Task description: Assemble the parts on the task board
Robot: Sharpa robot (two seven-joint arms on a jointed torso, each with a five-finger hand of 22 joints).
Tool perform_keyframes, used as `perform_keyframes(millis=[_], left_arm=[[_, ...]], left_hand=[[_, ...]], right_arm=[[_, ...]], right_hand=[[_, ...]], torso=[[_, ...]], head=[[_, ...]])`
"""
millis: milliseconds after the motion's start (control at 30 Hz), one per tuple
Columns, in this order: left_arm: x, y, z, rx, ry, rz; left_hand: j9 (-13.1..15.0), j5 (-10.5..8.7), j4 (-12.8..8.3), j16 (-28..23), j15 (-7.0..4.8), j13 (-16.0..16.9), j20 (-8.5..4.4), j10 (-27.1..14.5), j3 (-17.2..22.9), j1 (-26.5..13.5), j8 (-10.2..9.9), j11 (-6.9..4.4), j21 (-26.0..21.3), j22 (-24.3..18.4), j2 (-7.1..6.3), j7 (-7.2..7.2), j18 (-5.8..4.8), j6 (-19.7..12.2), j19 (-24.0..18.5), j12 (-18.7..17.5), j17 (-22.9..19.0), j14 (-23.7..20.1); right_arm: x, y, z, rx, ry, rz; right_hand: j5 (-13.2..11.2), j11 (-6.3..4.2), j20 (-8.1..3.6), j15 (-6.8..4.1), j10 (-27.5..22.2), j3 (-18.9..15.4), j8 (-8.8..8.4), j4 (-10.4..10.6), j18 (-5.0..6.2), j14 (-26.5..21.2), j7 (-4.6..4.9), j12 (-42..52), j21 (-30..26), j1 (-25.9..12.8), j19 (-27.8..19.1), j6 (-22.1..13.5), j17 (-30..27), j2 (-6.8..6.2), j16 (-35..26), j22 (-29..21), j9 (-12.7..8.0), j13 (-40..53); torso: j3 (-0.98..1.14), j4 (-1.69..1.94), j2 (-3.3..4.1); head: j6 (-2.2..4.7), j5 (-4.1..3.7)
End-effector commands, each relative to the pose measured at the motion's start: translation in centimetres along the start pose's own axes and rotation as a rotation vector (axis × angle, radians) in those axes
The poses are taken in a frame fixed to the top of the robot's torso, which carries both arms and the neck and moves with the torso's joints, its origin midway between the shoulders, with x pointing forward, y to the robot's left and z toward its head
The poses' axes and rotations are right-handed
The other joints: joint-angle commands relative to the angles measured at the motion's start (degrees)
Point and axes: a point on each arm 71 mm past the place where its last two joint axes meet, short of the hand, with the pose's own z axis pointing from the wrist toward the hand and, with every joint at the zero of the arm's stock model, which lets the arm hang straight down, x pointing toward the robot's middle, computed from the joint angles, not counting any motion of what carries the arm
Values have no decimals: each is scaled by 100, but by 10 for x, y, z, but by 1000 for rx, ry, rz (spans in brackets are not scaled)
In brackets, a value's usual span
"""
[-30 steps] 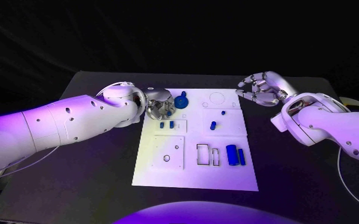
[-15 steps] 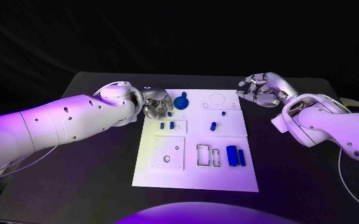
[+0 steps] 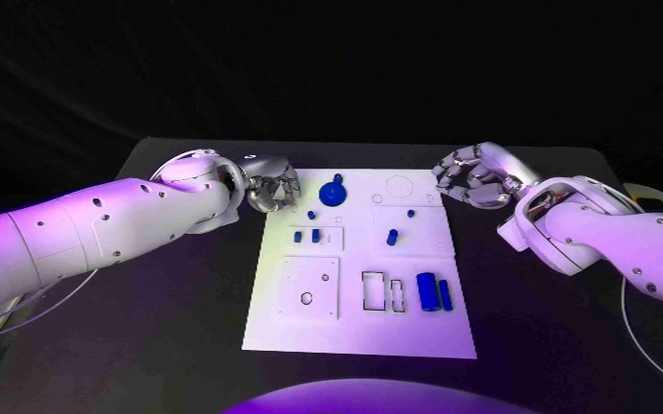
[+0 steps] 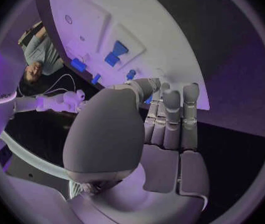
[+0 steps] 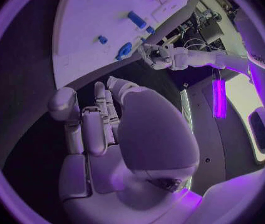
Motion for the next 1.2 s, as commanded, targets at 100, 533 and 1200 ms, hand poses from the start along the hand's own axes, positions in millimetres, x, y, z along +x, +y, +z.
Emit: perform_keyframes(millis=[100, 533, 1200], left_arm=[[-18, 7, -8, 28, -202, -428], [-26, -3, -29, 165, -299, -1165], [-27, -13, -38, 221, -312, -1255]], left_hand=[[35, -42, -77, -225, -16, 91, -9, 201, 25, -22, 114, -10, -173, -211, 62, 19, 82, 203, -223, 226, -266, -54], [176, -35, 188, -1148, -10, 217, 57, 153, -670, -657, 291, -73, -1250, -971, 191, -86, 88, 322, -383, 531, -958, -572], [237, -38, 195, -1460, -20, 91, 49, 330, -782, -659, 303, -100, -1644, -1252, 241, -120, 81, 435, -307, 275, -1083, -659]], right_arm=[[14, 8, 2, -66, 135, -192], [37, 25, 12, -96, 252, -536], [56, 48, 30, -134, 246, -653]], right_hand=[[-92, 42, 32, 53, 142, 300, -97, -190, -13, 121, 32, -536, 117, -171, 78, 88, 71, -133, 30, 101, -44, -463], [-203, 83, 47, 99, 72, 322, -214, -319, -41, 178, 8, -955, 268, -488, 176, 186, 187, -298, 111, 225, -84, -856], [-248, 73, 38, 95, 189, 442, -224, -524, -80, 198, -22, -1083, 450, -519, 295, 469, 238, -139, 152, 366, -91, -1106]], torso=[[3, 3, 3], [-12, 7, 14], [-15, 13, 12]], head=[[76, -146], [141, -327], [97, -319]])
